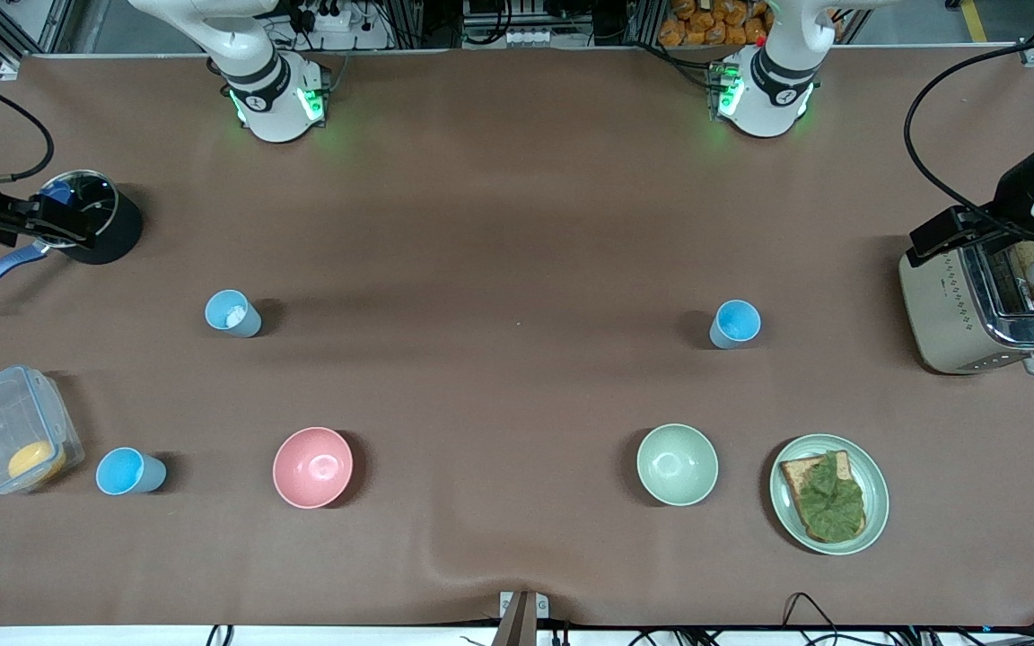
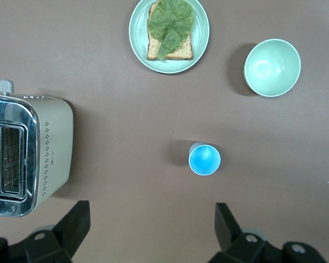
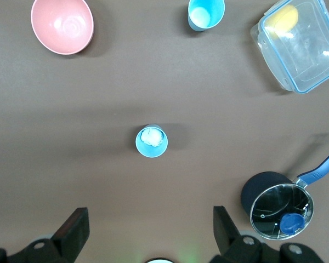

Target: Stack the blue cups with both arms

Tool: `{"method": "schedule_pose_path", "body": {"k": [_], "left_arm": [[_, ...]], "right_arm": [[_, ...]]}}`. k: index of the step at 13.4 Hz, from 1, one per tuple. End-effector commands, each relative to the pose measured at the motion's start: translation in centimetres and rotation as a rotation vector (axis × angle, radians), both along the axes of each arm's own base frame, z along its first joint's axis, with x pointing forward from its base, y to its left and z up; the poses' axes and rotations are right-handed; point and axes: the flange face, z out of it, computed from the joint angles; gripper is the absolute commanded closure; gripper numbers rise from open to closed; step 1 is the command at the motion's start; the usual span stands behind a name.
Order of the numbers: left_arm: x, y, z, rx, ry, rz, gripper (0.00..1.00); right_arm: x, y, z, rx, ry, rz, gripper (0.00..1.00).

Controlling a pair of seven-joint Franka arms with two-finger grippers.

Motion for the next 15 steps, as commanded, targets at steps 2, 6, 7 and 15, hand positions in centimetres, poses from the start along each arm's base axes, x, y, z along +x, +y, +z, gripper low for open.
{"method": "schedule_pose_path", "body": {"k": [2, 6, 7, 15], "left_arm": [[-0.1, 0.1, 0.2, 0.019, -0.012, 0.005, 0.00], [-0.2, -0.7, 0.3, 0.014, -0.013, -0.008, 0.00], [-0.2, -0.7, 0.3, 0.014, -0.013, -0.008, 0.00], [-0.1, -1.2, 0.4, 0.021, -0.016, -0.020, 0.00]], "right_arm": [[-0.1, -0.3, 0.2, -0.002, 0.006, -0.006, 0.00], [-0.1, -0.2, 0.2, -0.003, 0.006, -0.006, 0.00], [-0.1, -0.2, 0.2, -0.002, 0.006, -0.004, 0.00], [0.0, -0.2, -0.1, -0.004, 0.012, -0.004, 0.00]]}}
